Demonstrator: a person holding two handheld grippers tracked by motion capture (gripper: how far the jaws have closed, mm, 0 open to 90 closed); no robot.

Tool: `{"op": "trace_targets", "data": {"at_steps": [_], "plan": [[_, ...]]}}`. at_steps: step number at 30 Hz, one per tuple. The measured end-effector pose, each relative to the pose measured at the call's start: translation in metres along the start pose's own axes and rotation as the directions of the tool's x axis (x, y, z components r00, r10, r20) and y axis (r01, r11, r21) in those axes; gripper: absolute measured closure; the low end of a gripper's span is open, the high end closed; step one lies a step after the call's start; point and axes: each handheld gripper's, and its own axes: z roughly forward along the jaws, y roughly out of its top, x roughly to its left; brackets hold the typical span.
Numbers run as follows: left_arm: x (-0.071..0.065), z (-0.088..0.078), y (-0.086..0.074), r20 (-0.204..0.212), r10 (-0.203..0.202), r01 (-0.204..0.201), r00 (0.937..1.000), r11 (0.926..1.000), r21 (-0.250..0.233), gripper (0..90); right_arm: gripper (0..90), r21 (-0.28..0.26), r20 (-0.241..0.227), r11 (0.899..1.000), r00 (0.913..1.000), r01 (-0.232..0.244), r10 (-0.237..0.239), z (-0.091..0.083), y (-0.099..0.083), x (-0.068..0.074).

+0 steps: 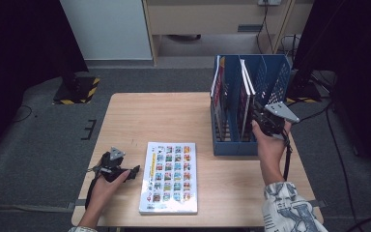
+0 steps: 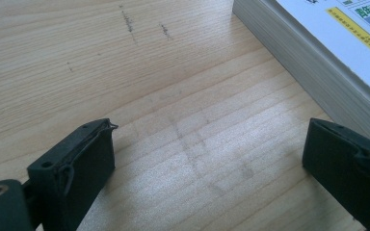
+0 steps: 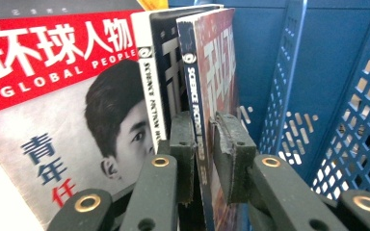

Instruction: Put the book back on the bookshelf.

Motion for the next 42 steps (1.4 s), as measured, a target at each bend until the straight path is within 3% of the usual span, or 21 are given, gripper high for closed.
{"op": "trace_targets", "data": {"at_steps": [9,22,26,33,37,42], "plan": [[0.0,0.0,0.0,0.0,0.0,0.0,1.0,1.0,0.0,3.3,77.2,0.005,-0.016,1.0,0.9998,-0.005,0.005,-0.004,-0.008,0.002],[-0.001,0.0,0.0,0.007,0.005,-0.005,1.0,1.0,-0.003,3.0,63.0,-0.002,-0.075,1.0,0.9971,-0.014,0.014,-0.025,-0.024,0.012],[-0.002,0.0,-0.001,0.025,0.013,-0.013,0.9996,0.9999,0.002,1.8,56.5,0.01,-0.108,1.0,0.9939,-0.018,0.019,-0.029,-0.031,0.02],[-0.003,-0.001,-0.001,0.022,0.017,-0.017,0.9996,0.9999,0.002,1.4,44.9,0.041,-0.151,0.999,0.9885,0.002,0.004,-0.031,-0.045,0.036],[-0.005,-0.002,0.0,0.02,0.025,-0.025,0.9995,0.9997,-0.007,6.2,41.1,0.053,-0.171,0.999,0.9852,-0.002,0.011,-0.032,-0.048,0.044],[-0.011,-0.011,0.006,0.041,0.021,-0.018,0.9989,0.9985,-0.052,7.3,35.7,0.091,-0.224,0.995,0.9743,0.047,-0.026,-0.033,-0.053,0.066]]}}
